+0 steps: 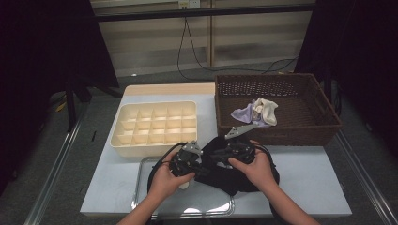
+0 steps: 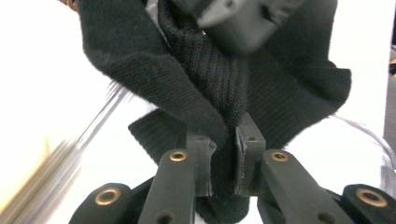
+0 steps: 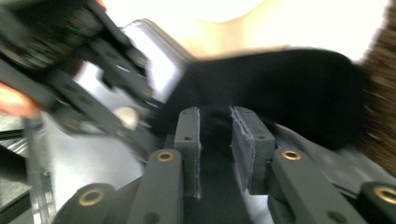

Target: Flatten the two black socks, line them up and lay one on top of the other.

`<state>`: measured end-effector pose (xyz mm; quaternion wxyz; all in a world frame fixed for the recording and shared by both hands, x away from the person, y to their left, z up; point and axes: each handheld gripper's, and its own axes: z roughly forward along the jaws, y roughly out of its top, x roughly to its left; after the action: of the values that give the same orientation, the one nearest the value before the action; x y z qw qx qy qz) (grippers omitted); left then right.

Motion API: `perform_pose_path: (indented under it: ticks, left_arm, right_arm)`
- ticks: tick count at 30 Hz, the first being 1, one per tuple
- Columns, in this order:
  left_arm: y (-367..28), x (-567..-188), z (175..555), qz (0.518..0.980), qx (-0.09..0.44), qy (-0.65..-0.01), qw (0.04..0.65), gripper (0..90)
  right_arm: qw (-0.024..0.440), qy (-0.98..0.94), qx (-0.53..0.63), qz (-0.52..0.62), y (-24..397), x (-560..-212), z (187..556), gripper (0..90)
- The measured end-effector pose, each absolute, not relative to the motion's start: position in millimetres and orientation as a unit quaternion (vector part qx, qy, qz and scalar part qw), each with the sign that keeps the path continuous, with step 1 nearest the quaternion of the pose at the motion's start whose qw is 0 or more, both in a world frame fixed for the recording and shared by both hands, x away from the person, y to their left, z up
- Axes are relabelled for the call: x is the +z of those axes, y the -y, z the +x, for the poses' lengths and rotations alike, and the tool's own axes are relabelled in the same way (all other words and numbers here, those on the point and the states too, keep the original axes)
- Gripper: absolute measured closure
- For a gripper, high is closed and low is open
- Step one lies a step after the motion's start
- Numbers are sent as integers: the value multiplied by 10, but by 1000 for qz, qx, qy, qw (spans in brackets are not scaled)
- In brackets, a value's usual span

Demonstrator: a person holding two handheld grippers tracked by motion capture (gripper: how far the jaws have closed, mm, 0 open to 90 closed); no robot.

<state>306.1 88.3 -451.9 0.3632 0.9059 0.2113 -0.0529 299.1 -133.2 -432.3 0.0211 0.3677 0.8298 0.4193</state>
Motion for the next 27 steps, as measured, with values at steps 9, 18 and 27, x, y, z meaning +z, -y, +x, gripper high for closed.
perform_pose_path:
  ticks: [9,18,27]
  left_arm:
    - [-1028,-4508,3091,898,-14,-238,370,547]
    - [-970,-4580,3103,894,2,-230,385,430]
    - [-811,-4549,3101,897,-53,-224,378,816]
  right_arm:
    - [32,-825,402,396,1508,-4534,3051,615]
    - [36,-830,396,390,1459,-4572,3033,602]
    - [45,-826,396,397,1570,-4541,2959,580]
